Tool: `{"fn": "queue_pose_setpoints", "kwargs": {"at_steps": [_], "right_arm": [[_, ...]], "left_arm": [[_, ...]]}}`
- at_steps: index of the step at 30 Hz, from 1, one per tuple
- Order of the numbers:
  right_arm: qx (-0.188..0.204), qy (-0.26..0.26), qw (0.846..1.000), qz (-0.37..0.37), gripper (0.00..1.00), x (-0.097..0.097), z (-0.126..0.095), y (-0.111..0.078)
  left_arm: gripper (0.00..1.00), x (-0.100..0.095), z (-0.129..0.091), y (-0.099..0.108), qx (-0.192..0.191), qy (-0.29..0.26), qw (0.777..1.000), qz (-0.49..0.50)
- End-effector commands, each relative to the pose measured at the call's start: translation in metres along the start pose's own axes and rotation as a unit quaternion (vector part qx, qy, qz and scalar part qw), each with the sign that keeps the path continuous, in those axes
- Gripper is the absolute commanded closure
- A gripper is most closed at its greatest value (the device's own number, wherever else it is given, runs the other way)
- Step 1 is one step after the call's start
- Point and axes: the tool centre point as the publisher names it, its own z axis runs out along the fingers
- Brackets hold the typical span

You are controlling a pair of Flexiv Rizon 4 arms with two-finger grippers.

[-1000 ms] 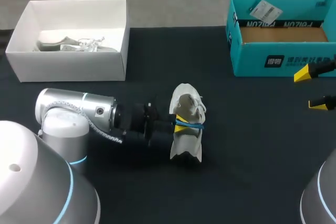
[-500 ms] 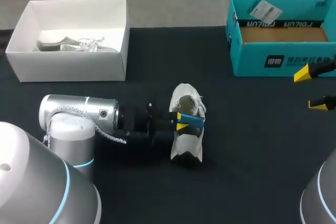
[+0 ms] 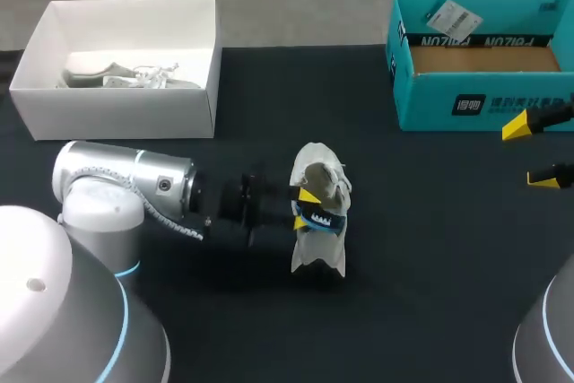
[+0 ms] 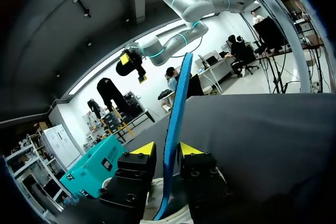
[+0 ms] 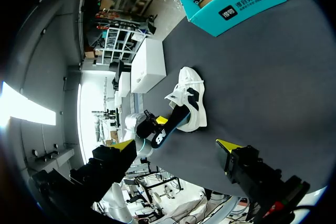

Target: Take the shoe out of the shoebox, open the shoe tongue, remove and reinsert the insole, then place the shoe into the shoebox

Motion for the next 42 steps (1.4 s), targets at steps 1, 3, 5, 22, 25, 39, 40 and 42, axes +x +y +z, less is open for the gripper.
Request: {"fn": "queue_pose_setpoints", "kwargs": {"at_steps": [1, 3, 5, 22, 25, 39, 40, 42], "right_arm": [[-0.002, -0.001, 1.000, 0.001, 0.00, 0.000, 0.000, -0.002], [-0.002, -0.001, 1.000, 0.001, 0.00, 0.000, 0.000, -0.002], [-0.002, -0.001, 1.000, 0.001, 0.00, 0.000, 0.000, -0.002], [-0.002, -0.001, 1.000, 0.001, 0.00, 0.000, 0.000, -0.002], [-0.002, -0.001, 1.000, 0.001, 0.00, 0.000, 0.000, -0.002], [-0.002, -0.001, 1.000, 0.001, 0.00, 0.000, 0.000, -0.002], [-0.002, -0.001, 1.000, 0.001, 0.00, 0.000, 0.000, -0.002], [-0.002, -0.001, 1.000, 0.001, 0.00, 0.000, 0.000, -0.002]], "left_arm": [[0.83, 0.000, 0.004, 0.002, -0.007, 0.016, 1.000, -0.006], [0.96, 0.000, 0.006, 0.003, -0.006, 0.016, 1.000, -0.006], [1.00, 0.000, 0.009, 0.006, -0.009, 0.021, 1.000, -0.004], [1.00, -0.014, 0.016, 0.056, -0.054, -0.012, 0.998, -0.008], [1.00, -0.016, 0.015, 0.063, -0.063, -0.017, 0.998, -0.009], [0.66, -0.015, -0.002, 0.021, -0.037, -0.004, 0.999, 0.012], [0.66, -0.013, -0.002, 0.017, -0.035, 0.002, 0.999, 0.014], [0.66, -0.009, -0.001, 0.013, -0.031, 0.012, 0.999, 0.014]]}}
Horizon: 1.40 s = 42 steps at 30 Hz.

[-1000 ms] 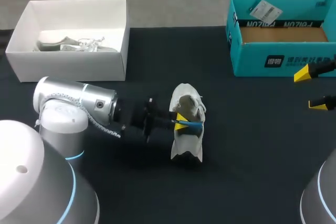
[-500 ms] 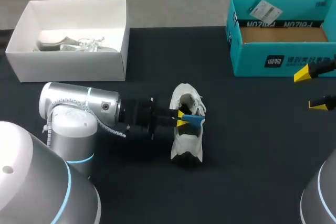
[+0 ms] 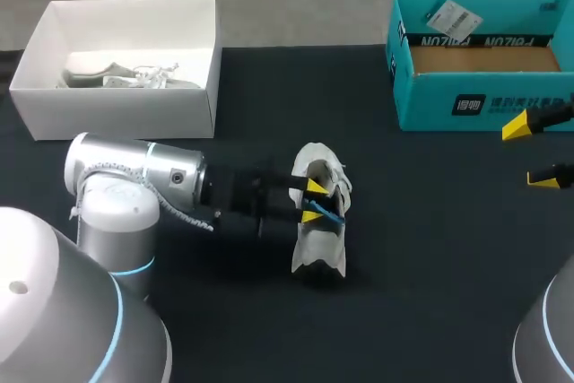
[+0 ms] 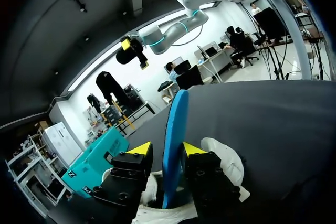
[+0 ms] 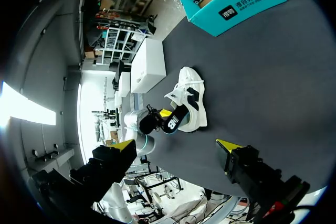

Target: Take the shoe out of the shoebox, open the shoe tongue, remove and reinsert the insole, then place the shoe into the shoebox

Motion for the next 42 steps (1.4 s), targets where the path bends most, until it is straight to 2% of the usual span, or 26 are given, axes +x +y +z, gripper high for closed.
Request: {"fn": "queue_pose_setpoints", "kwargs": {"at_steps": [1, 4, 5, 8, 19, 31, 36, 37, 38, 39, 42], "right_arm": [[-0.002, -0.001, 1.000, 0.001, 0.00, 0.000, 0.000, -0.002], [-0.002, -0.001, 1.000, 0.001, 0.00, 0.000, 0.000, -0.002], [-0.002, -0.001, 1.000, 0.001, 0.00, 0.000, 0.000, -0.002], [-0.002, -0.001, 1.000, 0.001, 0.00, 0.000, 0.000, -0.002], [-0.002, -0.001, 1.000, 0.001, 0.00, 0.000, 0.000, -0.002], [-0.002, -0.001, 1.000, 0.001, 0.00, 0.000, 0.000, -0.002], [-0.002, -0.001, 1.000, 0.001, 0.00, 0.000, 0.000, -0.002], [-0.002, -0.001, 1.000, 0.001, 0.00, 0.000, 0.000, -0.002], [-0.002, -0.001, 1.000, 0.001, 0.00, 0.000, 0.000, -0.002], [-0.002, -0.001, 1.000, 0.001, 0.00, 0.000, 0.000, -0.002], [-0.002, -0.001, 1.000, 0.001, 0.00, 0.000, 0.000, -0.002]], "left_arm": [[0.67, 0.008, -0.010, -0.013, 0.000, 0.018, 1.000, 0.001], [0.82, 0.015, -0.005, -0.015, -0.002, 0.040, 0.999, -0.004], [0.84, 0.017, -0.003, -0.013, -0.002, 0.047, 0.999, -0.008], [1.00, 0.021, 0.002, -0.005, -0.007, 0.058, 0.998, -0.008], [1.00, 0.006, 0.014, 0.023, -0.027, 0.035, 0.999, 0.003], [1.00, -0.005, 0.007, 0.046, -0.058, 0.021, 0.998, 0.031], [1.00, -0.004, 0.000, 0.039, -0.059, 0.024, 0.997, 0.031], [0.88, -0.004, -0.002, 0.036, -0.059, 0.025, 0.997, 0.032], [0.67, -0.003, -0.003, 0.033, -0.056, 0.025, 0.998, 0.032], [0.62, -0.003, -0.005, 0.030, -0.054, 0.027, 0.998, 0.033], [0.62, -0.001, -0.007, 0.021, -0.046, 0.032, 0.998, 0.035]]}}
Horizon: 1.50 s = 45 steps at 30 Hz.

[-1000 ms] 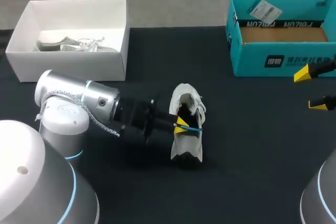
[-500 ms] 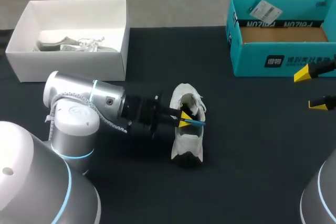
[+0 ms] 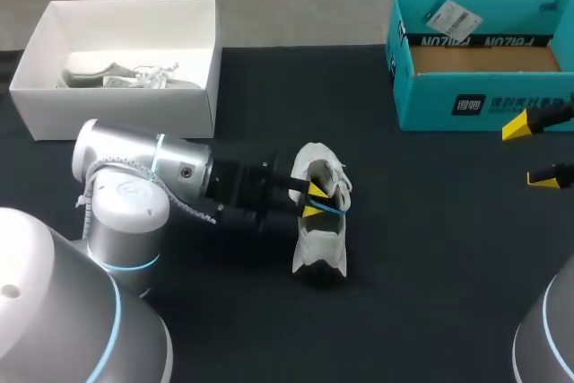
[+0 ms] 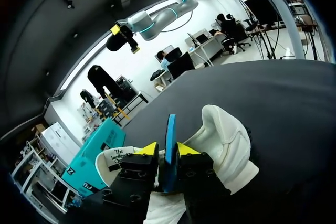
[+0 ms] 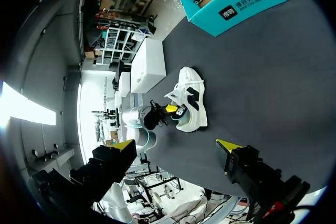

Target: Take the shoe out of the shoebox, open the shoe tongue, remove and reinsert the insole, then place the shoe into the shoebox

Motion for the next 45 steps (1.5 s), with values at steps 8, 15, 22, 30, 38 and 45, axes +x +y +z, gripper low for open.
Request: {"fn": "queue_pose_setpoints", "kwargs": {"at_steps": [8, 15, 22, 30, 38, 45], "right_arm": [[-0.002, -0.001, 1.000, 0.001, 0.00, 0.000, 0.000, -0.002], [-0.002, -0.001, 1.000, 0.001, 0.00, 0.000, 0.000, -0.002], [-0.002, -0.001, 1.000, 0.001, 0.00, 0.000, 0.000, -0.002], [-0.002, -0.001, 1.000, 0.001, 0.00, 0.000, 0.000, -0.002], [-0.002, -0.001, 1.000, 0.001, 0.00, 0.000, 0.000, -0.002], [-0.002, -0.001, 1.000, 0.001, 0.00, 0.000, 0.000, -0.002]], "left_arm": [[0.85, 0.015, -0.009, -0.021, 0.011, 0.032, 0.999, 0.004], [1.00, 0.020, 0.004, -0.010, 0.004, 0.037, 0.999, -0.014], [1.00, 0.013, 0.016, 0.003, -0.001, 0.033, 0.999, -0.010], [1.00, 0.019, 0.010, 0.009, -0.020, 0.043, 0.999, -0.018], [1.00, 0.014, 0.003, 0.002, -0.017, 0.035, 0.999, -0.025], [0.22, 0.010, -0.007, -0.009, -0.013, 0.031, 0.999, -0.012]]}}
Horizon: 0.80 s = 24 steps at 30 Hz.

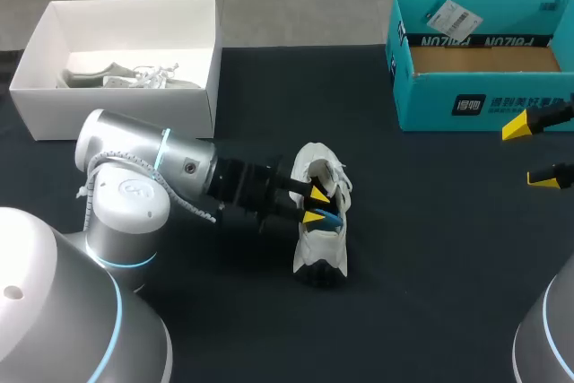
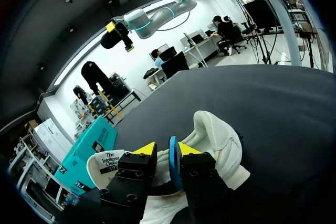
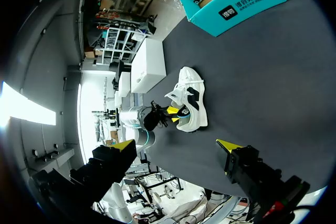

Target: Take the shoe out of the shoebox, open the shoe tongue, remove and reinsert the insole, then place the shoe into the shoebox

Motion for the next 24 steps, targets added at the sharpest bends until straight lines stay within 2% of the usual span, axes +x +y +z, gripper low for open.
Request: {"fn": "queue_pose_setpoints", "kwargs": {"at_steps": [1, 2, 4, 5, 6, 10, 12, 14, 16, 24], "right_arm": [[-0.002, -0.001, 1.000, 0.001, 0.00, 0.000, 0.000, -0.002], [-0.002, -0.001, 1.000, 0.001, 0.00, 0.000, 0.000, -0.002], [-0.002, -0.001, 1.000, 0.001, 0.00, 0.000, 0.000, -0.002], [-0.002, -0.001, 1.000, 0.001, 0.00, 0.000, 0.000, -0.002], [-0.002, -0.001, 1.000, 0.001, 0.00, 0.000, 0.000, -0.002], [-0.002, -0.001, 1.000, 0.001, 0.00, 0.000, 0.000, -0.002], [-0.002, -0.001, 1.000, 0.001, 0.00, 0.000, 0.000, -0.002], [-0.002, -0.001, 1.000, 0.001, 0.00, 0.000, 0.000, -0.002], [-0.002, -0.001, 1.000, 0.001, 0.00, 0.000, 0.000, -0.002], [-0.002, -0.001, 1.000, 0.001, 0.00, 0.000, 0.000, -0.002]], "left_arm": [[0.25, 0.003, -0.010, -0.007, -0.002, 0.000, 1.000, 0.001], [0.28, 0.004, -0.011, -0.007, -0.004, 0.002, 1.000, 0.001], [0.40, 0.006, -0.012, -0.007, -0.004, 0.006, 1.000, 0.000], [0.42, 0.008, -0.012, -0.008, -0.004, 0.009, 1.000, -0.001], [0.51, 0.009, -0.012, -0.008, -0.004, 0.011, 1.000, -0.001], [0.65, 0.013, -0.012, -0.006, -0.002, 0.012, 1.000, -0.006], [0.80, 0.013, -0.011, -0.004, -0.003, 0.013, 1.000, -0.010], [0.85, 0.013, -0.011, -0.004, -0.002, 0.014, 1.000, -0.009], [1.00, 0.013, -0.011, -0.007, 0.000, 0.016, 1.000, -0.006], [1.00, 0.016, -0.005, -0.009, 0.001, 0.037, 0.999, -0.004]]}}
